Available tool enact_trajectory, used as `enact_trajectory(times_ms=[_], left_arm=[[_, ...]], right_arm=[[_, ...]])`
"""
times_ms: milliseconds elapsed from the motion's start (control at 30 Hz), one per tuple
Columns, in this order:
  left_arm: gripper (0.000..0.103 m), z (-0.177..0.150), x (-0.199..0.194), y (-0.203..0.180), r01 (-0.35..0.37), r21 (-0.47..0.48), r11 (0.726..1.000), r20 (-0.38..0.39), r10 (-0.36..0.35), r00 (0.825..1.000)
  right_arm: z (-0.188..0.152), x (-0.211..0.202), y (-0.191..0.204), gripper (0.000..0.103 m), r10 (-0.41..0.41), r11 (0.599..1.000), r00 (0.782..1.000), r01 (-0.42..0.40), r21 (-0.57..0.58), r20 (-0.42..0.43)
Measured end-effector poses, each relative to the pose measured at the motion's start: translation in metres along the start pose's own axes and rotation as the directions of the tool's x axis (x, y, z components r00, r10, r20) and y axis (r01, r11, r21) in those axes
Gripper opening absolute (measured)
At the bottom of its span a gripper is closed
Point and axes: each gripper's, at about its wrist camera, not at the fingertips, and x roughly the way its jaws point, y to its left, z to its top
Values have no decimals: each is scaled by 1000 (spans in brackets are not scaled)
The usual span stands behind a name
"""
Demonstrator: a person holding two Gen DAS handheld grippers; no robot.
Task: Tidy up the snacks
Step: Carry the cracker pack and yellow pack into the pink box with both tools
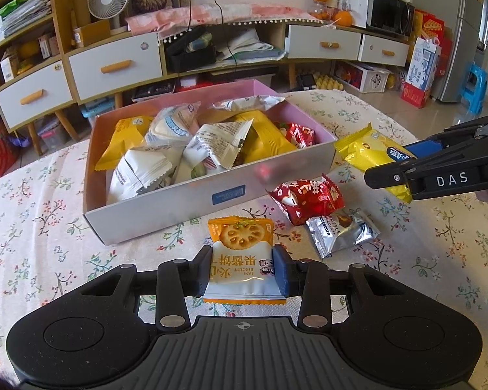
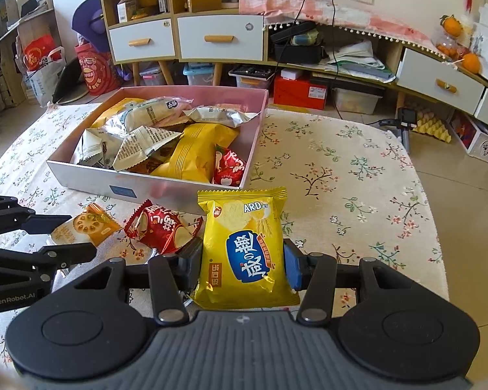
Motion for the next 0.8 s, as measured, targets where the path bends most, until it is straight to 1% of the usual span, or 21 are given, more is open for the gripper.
enact_trajectory(times_ms=[267,467,667,800], left_arm=[[36,6,-17,10,3,-23,1000,30,-2,1000],[36,15,-28,23,-18,-60,998,80,23,996],[36,29,-30,37,-53,-84,995,106,62,992],[36,41,-25,55,-84,-102,991,115,96,989]], right_arm=[[6,-13,2,47,-8,1000,1000,8,3,29],[15,-17,5,46,7,1000,998,-8,25,59],[27,-7,12,47,16,999,998,-19,48,68],[34,1,15,47,28,997,997,-34,74,77]])
